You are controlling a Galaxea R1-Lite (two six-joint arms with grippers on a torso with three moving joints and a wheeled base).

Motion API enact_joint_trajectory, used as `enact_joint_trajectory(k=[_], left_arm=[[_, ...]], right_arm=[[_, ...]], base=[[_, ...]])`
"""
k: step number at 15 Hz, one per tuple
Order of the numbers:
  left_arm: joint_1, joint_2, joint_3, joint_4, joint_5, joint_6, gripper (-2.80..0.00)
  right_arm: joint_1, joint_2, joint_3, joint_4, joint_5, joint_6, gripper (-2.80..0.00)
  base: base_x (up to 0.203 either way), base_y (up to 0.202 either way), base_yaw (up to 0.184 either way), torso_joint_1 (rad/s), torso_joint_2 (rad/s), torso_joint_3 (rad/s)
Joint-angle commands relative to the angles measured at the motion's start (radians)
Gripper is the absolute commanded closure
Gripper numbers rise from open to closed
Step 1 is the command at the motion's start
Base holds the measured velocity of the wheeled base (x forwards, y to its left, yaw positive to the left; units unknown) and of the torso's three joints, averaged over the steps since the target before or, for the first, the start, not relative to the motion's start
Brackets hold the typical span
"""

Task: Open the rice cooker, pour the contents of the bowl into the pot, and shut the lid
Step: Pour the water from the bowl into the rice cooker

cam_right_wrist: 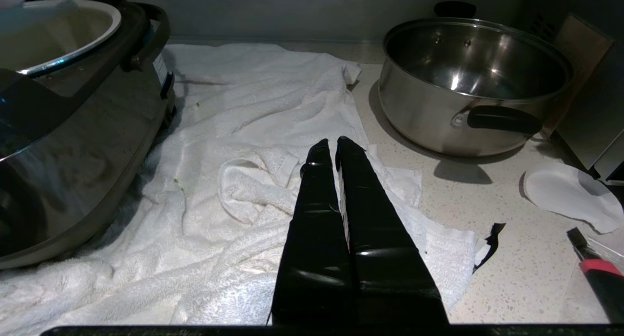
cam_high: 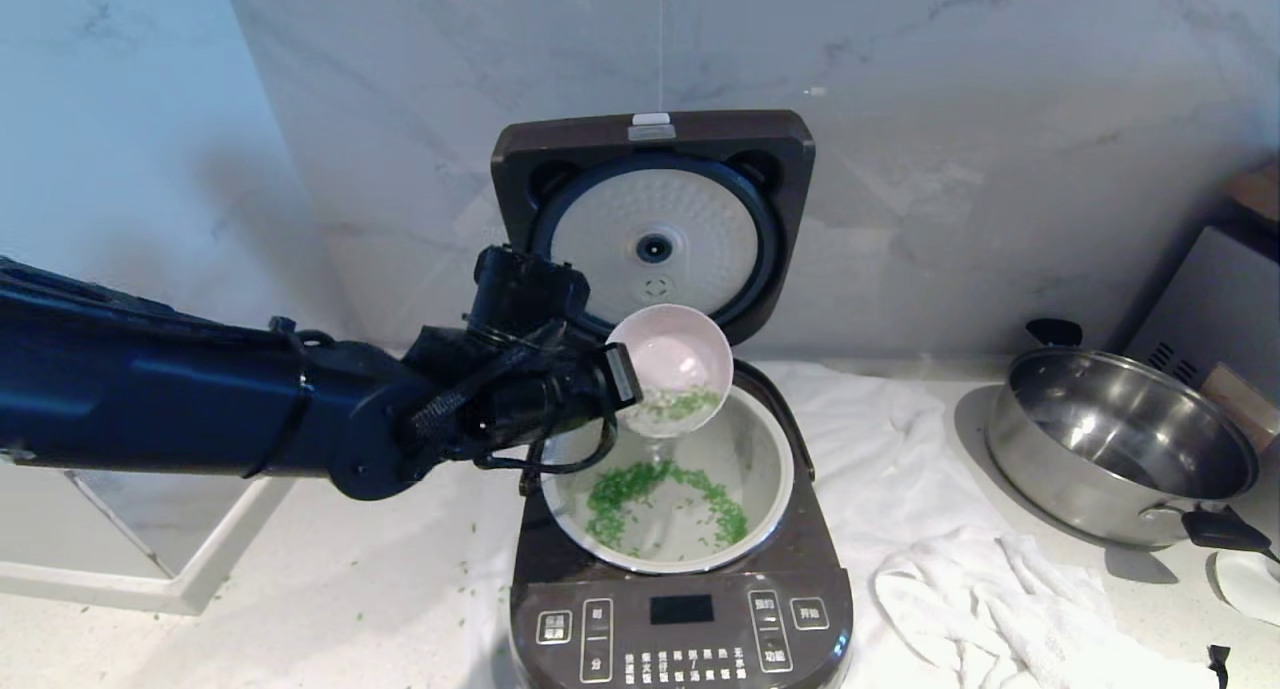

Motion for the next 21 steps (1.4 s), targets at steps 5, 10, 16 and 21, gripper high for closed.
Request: enact_joint_trajectory(k=[5, 10, 16, 21], left_arm=[[-0.026, 0.128, 0.184, -0.692, 0.027, 0.160, 0.00], [-0.035, 0.253, 0.238, -1.121, 0.025, 0.285, 0.00], [-0.032, 0.285, 0.266, -1.251, 0.032, 0.520, 0.00], [-0.010, 0.233, 0.255, -1.251, 0.036, 0.546, 0.00]], right_arm=[[0.000, 0.002, 0.000, 0.000, 0.001, -0.002, 0.00], [0.000, 0.002, 0.000, 0.000, 0.001, 0.000, 0.00], [0.000, 0.002, 0.000, 0.000, 0.001, -0.002, 0.00], [0.000, 0.002, 0.000, 0.000, 0.001, -0.001, 0.00]], base=[[0.000, 0.000, 0.000, 0.000, 0.00, 0.000], [0.000, 0.000, 0.000, 0.000, 0.00, 0.000], [0.000, 0.000, 0.000, 0.000, 0.00, 0.000], [0.000, 0.000, 0.000, 0.000, 0.00, 0.000]])
